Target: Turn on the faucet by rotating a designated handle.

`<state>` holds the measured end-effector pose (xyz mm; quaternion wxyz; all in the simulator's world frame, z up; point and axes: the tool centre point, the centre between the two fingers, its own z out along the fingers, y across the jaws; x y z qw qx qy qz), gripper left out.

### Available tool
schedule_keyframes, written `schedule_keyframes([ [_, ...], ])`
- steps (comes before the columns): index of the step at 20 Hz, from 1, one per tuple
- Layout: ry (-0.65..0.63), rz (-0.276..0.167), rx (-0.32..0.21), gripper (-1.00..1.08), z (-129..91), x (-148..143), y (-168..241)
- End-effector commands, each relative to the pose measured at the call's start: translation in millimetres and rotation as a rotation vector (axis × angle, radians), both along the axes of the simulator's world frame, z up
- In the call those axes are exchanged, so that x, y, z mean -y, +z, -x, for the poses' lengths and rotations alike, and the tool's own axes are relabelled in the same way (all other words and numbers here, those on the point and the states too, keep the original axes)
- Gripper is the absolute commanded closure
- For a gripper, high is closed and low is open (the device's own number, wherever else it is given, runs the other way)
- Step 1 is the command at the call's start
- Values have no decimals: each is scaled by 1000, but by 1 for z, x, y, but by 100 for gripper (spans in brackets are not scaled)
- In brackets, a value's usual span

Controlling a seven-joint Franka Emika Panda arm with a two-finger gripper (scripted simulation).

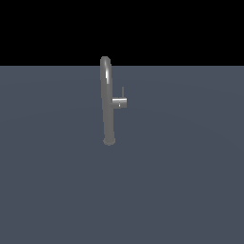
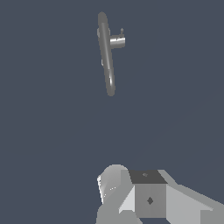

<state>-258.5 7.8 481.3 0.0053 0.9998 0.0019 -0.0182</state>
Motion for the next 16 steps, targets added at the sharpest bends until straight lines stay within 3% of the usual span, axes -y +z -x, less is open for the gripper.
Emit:
schedule_keyframes([
  [1, 0, 0, 0, 108, 0, 0, 0],
  [9, -21, -20, -23, 108, -8, -2, -1],
  [16, -76, -71, -82, 108, -29, -5, -4],
])
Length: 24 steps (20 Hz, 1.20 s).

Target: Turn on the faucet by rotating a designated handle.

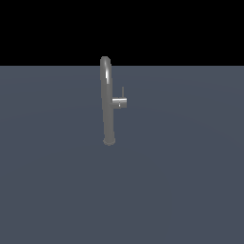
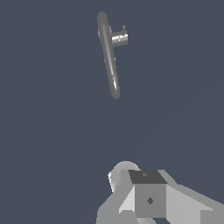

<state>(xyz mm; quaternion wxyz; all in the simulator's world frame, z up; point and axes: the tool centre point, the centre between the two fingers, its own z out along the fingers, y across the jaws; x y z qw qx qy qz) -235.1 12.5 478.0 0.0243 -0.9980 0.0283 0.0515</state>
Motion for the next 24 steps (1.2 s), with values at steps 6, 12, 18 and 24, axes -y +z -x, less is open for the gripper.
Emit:
schedule_keyframes([
  [6, -89, -83, -97, 108, -34, -4, -7],
  [12, -177, -165, -191, 108, -66, -7, -17],
  [18, -268, -251, -289, 108, -99, -7, -30],
  [24, -363, -341, -392, 108, -132, -5, -47],
])
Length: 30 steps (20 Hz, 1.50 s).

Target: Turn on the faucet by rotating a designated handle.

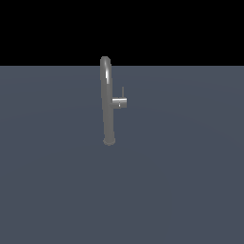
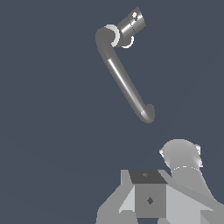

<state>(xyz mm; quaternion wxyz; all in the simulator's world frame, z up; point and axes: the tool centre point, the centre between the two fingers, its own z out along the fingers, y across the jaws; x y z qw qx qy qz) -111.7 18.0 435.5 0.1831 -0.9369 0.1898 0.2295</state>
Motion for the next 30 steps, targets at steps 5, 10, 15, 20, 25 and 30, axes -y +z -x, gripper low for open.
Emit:
schedule_keyframes([
  [5, -107, -103, -115, 108, -35, 3, -22],
  [10, -194, -186, -209, 108, -61, 7, -43],
  [15, -286, -276, -308, 108, -86, 11, -68],
  [20, -387, -373, -417, 108, -109, 15, -98],
  [25, -494, -476, -531, 108, -130, 19, -133],
  [30, -595, -573, -639, 108, -145, 20, -167],
])
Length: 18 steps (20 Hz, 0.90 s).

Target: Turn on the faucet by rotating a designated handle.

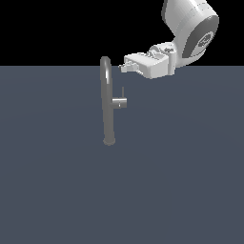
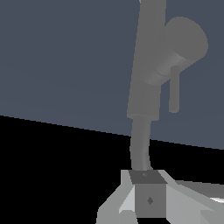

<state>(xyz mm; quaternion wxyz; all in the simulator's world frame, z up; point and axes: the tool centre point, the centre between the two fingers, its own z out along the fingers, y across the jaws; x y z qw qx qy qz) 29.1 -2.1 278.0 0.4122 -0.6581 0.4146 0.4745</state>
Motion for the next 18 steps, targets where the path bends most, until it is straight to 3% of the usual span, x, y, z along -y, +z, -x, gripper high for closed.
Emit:
schedule_keyframes([
  [1, -48, -46, -51, 108, -7, 0, -16],
  [10, -160, -152, -170, 108, -18, -3, -57],
  [18, -184, -174, -195, 108, -19, -5, -66],
])
